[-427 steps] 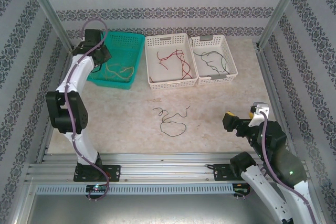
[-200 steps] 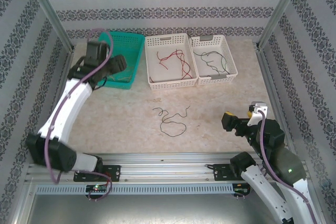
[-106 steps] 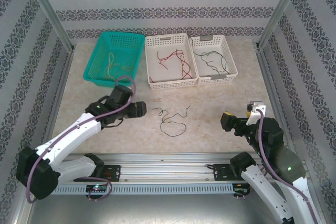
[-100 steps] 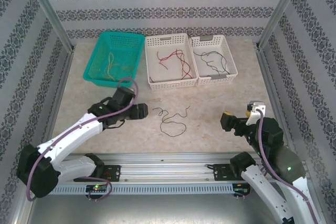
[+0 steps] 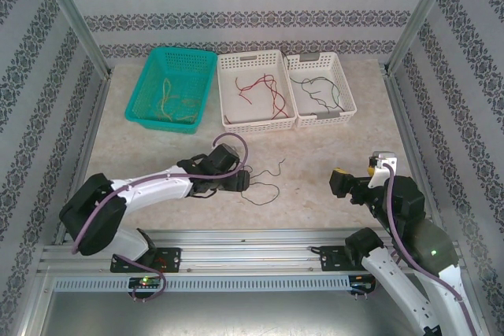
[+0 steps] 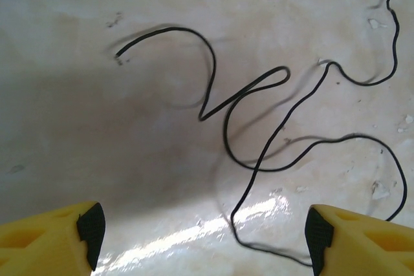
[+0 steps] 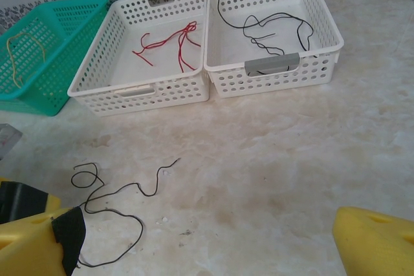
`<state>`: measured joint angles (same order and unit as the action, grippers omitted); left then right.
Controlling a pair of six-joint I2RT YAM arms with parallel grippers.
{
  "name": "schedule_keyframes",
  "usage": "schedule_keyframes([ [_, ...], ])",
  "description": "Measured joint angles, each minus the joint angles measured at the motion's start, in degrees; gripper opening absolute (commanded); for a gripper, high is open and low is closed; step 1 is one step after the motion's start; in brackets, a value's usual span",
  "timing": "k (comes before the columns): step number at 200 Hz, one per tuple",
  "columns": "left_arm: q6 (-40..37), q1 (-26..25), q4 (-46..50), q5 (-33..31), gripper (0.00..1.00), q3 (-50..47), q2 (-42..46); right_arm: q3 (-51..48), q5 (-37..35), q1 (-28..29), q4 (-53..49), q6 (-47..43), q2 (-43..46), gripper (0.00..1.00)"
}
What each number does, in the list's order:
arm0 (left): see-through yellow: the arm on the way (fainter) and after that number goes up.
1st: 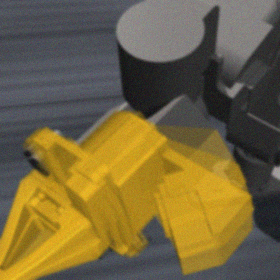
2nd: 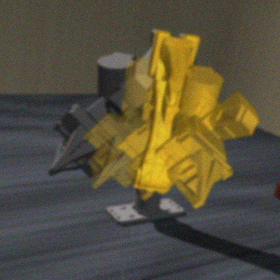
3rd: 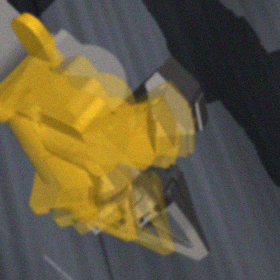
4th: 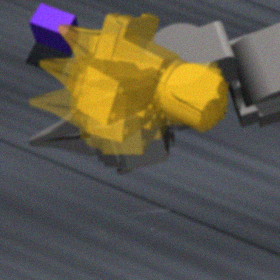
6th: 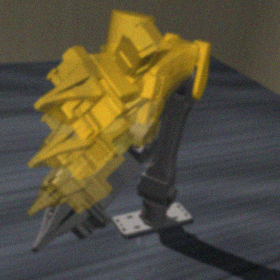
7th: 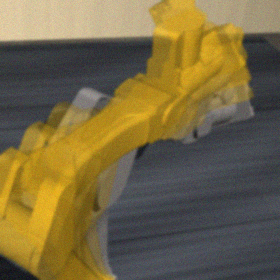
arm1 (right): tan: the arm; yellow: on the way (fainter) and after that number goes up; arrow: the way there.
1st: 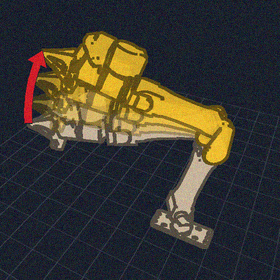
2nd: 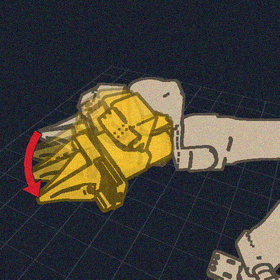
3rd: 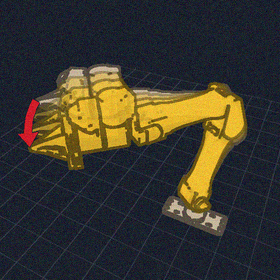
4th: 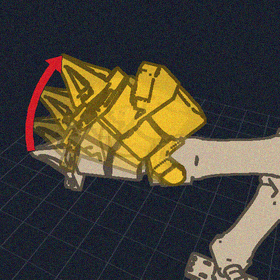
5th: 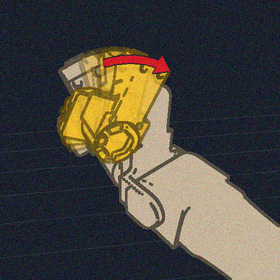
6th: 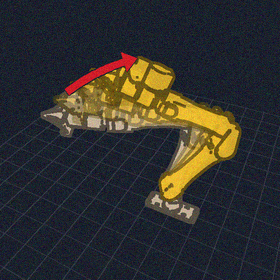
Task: Untangle the cables
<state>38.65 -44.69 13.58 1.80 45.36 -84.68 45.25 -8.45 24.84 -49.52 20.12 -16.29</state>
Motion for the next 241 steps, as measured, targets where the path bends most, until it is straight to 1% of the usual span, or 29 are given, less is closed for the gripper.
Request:
schedule_keyframes([
  [34, 0.5, -1.36, -4.55, 1.18, 0.83, 0.83, -5.07, 0.0, 0.46, 0.0, 0.0, -0.02, -0.55, 0.98],
  [59, 0.7, -1.44, -7.15, 0.94, 0.82, 1.27, -8.35, 0.0, 0.68, 0.0, 0.02, -0.02, -0.63, 0.98],
  [108, 0.63, -1.33, -10.25, -2.82, 0.74, 2.05, -9.44, 0.0, 1.09, 0.0, 0.02, -0.17, -0.63, 0.98],
  [126, 0.24, -1.33, -10.6, -3.69, 0.69, 2.99, -9.94, 0.0, 1.29, 0.0, 0.0, -0.26, -0.63, 0.98],
  [153, -0.68, -1.07, -12.35, -4.24, 0.53, 4.98, -12.48, 0.0, 1.53, 0.0, 0.0, -0.55, -0.63, 0.98],
  [213, -1.22, 0.55, -12.79, -4.02, 0.07, 5.68, -14.36, 0.0, 2.1, 0.0, 0.02, -0.63, -0.63, 0.98],
  [219, -1.16, 0.7, -12.74, -4.0, 0.0, 5.68, -14.21, 0.0, 2.12, 0.0, 0.02, -0.66, -0.63, 0.98],
  [241, -0.87, 1.18, -11.65, -3.45, 0.0, 5.68, -11.5, 0.0, 2.51, 0.0, 0.04, -0.9, -0.44, 0.98],
])
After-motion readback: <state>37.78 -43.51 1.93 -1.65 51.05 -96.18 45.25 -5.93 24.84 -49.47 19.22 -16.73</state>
